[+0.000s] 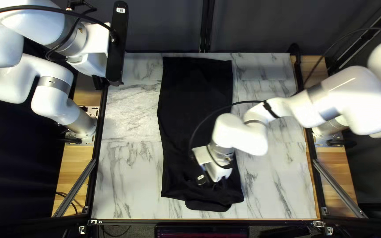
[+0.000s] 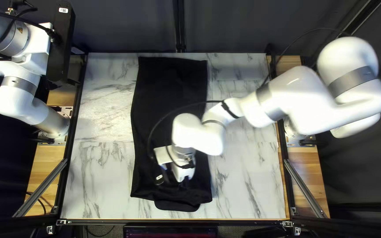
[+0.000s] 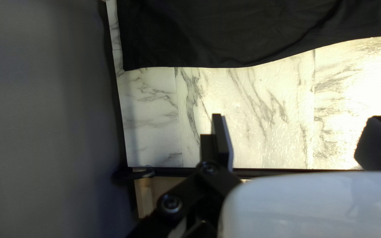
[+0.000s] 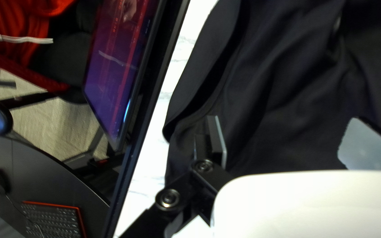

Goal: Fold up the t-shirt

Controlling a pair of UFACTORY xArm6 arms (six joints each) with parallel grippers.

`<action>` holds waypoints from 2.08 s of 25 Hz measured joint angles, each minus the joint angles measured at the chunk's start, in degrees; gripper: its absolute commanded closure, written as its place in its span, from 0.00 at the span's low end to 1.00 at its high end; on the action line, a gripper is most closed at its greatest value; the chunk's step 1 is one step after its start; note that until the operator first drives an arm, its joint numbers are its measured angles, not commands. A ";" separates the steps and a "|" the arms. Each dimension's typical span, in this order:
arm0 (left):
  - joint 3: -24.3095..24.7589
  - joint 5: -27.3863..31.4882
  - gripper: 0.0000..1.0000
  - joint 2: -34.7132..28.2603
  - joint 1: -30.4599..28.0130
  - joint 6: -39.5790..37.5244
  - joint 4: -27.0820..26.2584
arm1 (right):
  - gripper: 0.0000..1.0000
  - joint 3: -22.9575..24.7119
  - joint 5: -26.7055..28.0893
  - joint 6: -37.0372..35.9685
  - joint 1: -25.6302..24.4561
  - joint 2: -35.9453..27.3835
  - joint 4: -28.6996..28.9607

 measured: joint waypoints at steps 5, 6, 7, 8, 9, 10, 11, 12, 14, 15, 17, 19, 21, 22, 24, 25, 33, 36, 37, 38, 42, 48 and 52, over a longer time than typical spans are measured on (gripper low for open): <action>0.00 0.00 0.00 0.00 0.00 0.00 0.00 | 0.00 5.45 -1.97 4.08 3.71 -4.40 -0.30; 0.00 0.00 0.00 0.00 0.00 0.00 0.00 | 0.00 6.63 -2.13 4.20 3.87 -5.39 -0.06; 0.00 0.00 0.00 0.00 0.00 0.00 0.00 | 0.00 7.82 -2.24 4.09 3.82 -6.44 0.29; 0.00 0.00 0.00 0.00 0.00 0.00 0.00 | 0.00 8.98 -2.26 3.74 3.49 -7.53 0.64; 0.00 0.00 0.00 0.00 0.00 0.00 0.00 | 0.00 10.07 -2.14 3.23 2.82 -8.61 0.92; 0.00 0.00 0.00 0.00 0.00 0.00 0.00 | 0.00 11.08 -1.83 2.63 1.90 -9.69 1.07; 0.00 0.00 0.00 0.00 0.00 0.00 0.00 | 0.00 11.93 -1.39 2.09 0.87 -10.71 1.05; 0.00 0.00 0.00 0.00 0.00 0.00 0.00 | 0.00 12.99 -0.63 1.50 -0.64 -12.07 0.74; 0.00 0.00 0.00 0.00 0.00 0.00 0.00 | 0.00 14.47 1.30 0.53 -3.87 -14.53 -0.72; 0.00 0.00 0.00 0.00 0.00 0.00 0.00 | 0.00 14.88 2.71 0.14 -5.84 -15.72 -1.94; 0.00 0.00 0.00 0.00 0.00 0.00 0.00 | 0.00 15.03 6.13 -0.17 -9.90 -17.82 -4.97; 0.00 0.00 0.00 0.00 0.00 0.00 0.00 | 0.00 14.54 9.43 0.56 -13.24 -19.66 -8.12; 0.00 0.00 0.00 0.00 0.00 0.00 0.00 | 0.00 14.30 10.66 0.97 -14.33 -20.32 -9.30; 0.00 0.00 0.00 0.00 0.00 0.00 0.00 | 0.00 14.30 10.83 1.02 -14.38 -20.36 -9.45; 0.00 0.00 0.00 0.00 0.00 0.00 0.00 | 0.00 14.28 10.92 1.05 -14.44 -20.39 -9.55; 0.00 0.00 0.00 0.00 0.00 0.00 0.00 | 0.00 14.28 10.93 1.05 -14.44 -20.40 -9.56; 0.00 0.00 0.00 0.00 0.00 0.00 0.00 | 0.00 15.20 10.97 -4.00 -14.72 -23.89 -9.47; 0.00 0.00 0.00 0.00 0.00 0.00 0.00 | 0.00 12.48 14.64 -7.66 -18.84 -23.46 -12.29; 0.00 0.00 0.00 0.00 0.00 0.00 0.00 | 0.00 11.42 16.16 -9.21 -20.84 -23.02 -13.35; 0.00 0.00 0.00 0.00 0.00 0.00 0.00 | 0.00 10.26 17.78 -10.83 -22.98 -22.50 -14.55; 0.00 0.00 0.00 0.00 0.00 0.00 0.00 | 0.00 5.83 24.19 -16.99 -31.04 -20.03 -19.26; 0.00 0.00 0.00 0.00 0.00 0.00 0.00 | 0.00 3.78 27.33 -19.10 -34.25 -18.66 -22.10; 0.00 0.00 0.00 0.00 0.00 0.00 0.00 | 0.00 3.77 27.35 -19.12 -34.26 -18.65 -22.14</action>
